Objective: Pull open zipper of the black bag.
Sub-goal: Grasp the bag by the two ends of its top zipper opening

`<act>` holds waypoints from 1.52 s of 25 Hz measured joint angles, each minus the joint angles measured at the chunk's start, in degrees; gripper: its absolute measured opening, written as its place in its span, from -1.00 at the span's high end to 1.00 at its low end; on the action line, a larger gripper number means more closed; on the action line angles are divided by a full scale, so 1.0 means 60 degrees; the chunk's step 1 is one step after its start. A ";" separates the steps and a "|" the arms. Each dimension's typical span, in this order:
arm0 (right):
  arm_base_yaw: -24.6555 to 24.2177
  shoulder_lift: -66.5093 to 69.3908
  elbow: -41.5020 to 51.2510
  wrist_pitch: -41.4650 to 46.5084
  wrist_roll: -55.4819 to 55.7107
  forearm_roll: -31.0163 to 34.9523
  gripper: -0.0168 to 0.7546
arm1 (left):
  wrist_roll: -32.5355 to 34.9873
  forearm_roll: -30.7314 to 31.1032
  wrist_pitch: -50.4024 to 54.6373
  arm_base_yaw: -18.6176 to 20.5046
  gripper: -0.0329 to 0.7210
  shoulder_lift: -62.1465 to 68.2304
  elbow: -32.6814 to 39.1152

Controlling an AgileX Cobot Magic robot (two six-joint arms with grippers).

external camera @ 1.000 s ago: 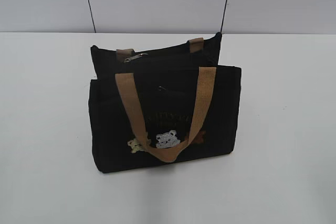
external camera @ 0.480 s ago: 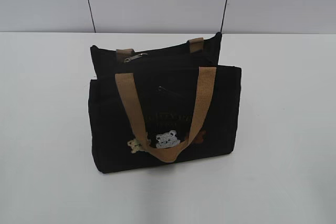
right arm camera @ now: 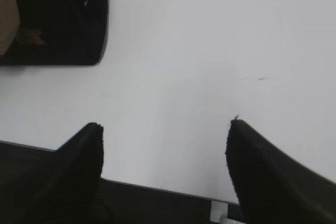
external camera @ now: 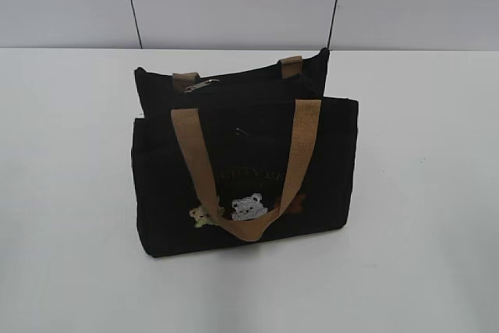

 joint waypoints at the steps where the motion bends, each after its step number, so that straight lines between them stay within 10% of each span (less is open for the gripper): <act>1: 0.0000 0.0316 -0.0139 0.0000 0.0000 0.0038 -0.48 | 0.0270 0.0037 -0.0148 0.0000 -0.46 0.0300 -0.0099; 12: 0.0000 0.3614 -0.1749 0.0192 0.0000 0.0876 -0.48 | 0.2587 0.0076 -0.3693 0.0000 -0.27 0.3925 -0.0216; 23: 0.0000 0.6865 -0.3741 0.0569 -0.0990 0.1976 -0.48 | 0.9964 -0.5682 -0.3803 -0.0028 -0.25 0.8240 -0.1623; 38: 0.0163 1.0187 -0.7317 0.1093 -0.1645 0.3478 -0.48 | 1.6739 -0.8947 -0.1332 -0.0028 -0.15 1.2738 -0.3952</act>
